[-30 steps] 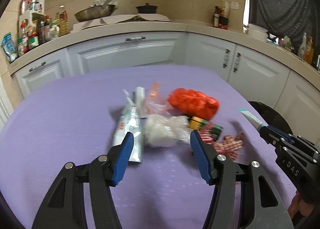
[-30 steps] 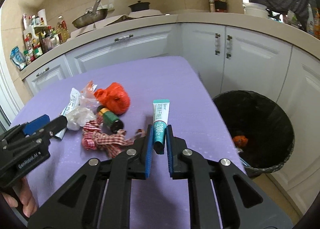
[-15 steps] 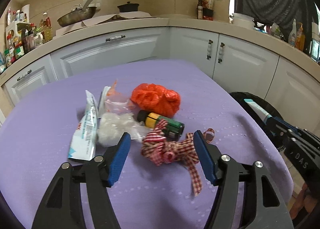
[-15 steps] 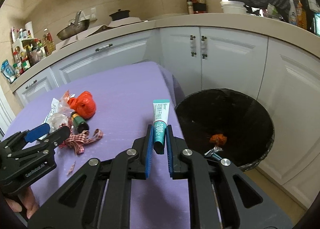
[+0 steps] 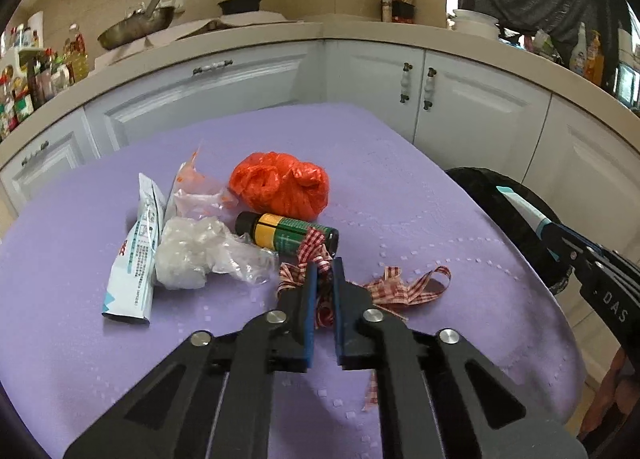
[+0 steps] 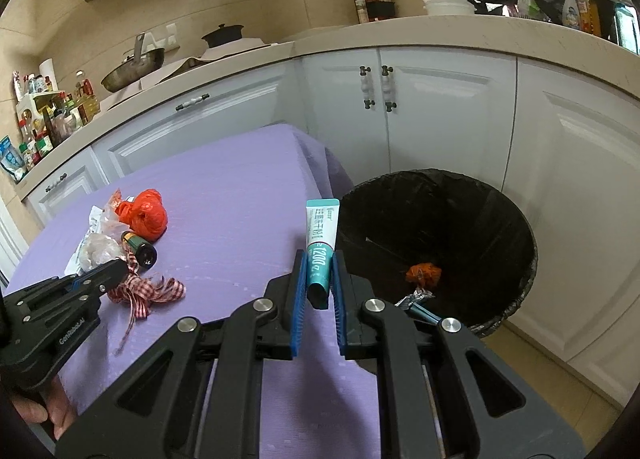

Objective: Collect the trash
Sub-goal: 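Lift the teal tube with the right tool while the left tool grasps the checkered ribbon, then carry tube and ribbon over the black bin and open both tools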

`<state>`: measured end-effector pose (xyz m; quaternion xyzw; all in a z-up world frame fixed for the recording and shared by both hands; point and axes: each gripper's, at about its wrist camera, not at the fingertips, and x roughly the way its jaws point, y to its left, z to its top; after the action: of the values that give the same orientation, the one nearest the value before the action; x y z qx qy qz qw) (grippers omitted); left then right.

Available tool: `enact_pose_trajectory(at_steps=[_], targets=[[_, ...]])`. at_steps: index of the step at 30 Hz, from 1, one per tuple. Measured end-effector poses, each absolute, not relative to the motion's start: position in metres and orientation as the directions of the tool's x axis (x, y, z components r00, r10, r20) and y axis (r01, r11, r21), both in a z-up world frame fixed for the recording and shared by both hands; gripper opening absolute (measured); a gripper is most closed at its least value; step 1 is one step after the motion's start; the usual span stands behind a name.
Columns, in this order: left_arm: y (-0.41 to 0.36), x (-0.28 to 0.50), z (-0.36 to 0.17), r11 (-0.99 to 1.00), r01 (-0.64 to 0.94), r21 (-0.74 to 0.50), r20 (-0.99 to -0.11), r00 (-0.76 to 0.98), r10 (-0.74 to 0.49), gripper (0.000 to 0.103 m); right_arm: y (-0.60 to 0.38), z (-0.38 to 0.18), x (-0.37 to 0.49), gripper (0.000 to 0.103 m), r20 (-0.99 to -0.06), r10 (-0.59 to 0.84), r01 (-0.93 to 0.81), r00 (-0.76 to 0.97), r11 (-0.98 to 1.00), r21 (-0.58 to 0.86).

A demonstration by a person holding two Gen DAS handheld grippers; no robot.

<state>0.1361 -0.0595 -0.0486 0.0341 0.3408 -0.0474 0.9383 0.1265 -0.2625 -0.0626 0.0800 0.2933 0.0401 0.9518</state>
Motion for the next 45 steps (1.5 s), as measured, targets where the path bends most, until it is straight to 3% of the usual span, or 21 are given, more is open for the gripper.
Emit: enact_pose_trajectory(at_steps=[18,31,45], targets=[[-0.066,0.125,-0.015,0.989,0.145,0.040,-0.512,0.853,-0.104,0.002,-0.274,-0.048,0.124,0.012,-0.520,0.073,0.005,0.851,0.989,0.148],[-0.105,0.141,0.018,0.972,0.234,0.008,-0.413,0.886,-0.210,0.003,-0.304,-0.024,0.124,0.012,-0.468,-0.026,0.084,0.883,0.991,0.105],[-0.161,0.169,0.029,0.950,0.311,0.013,-0.380,0.881,-0.283,0.002,-0.346,-0.005,0.138,0.012,-0.411,-0.109,0.153,0.905,0.985,0.076]])
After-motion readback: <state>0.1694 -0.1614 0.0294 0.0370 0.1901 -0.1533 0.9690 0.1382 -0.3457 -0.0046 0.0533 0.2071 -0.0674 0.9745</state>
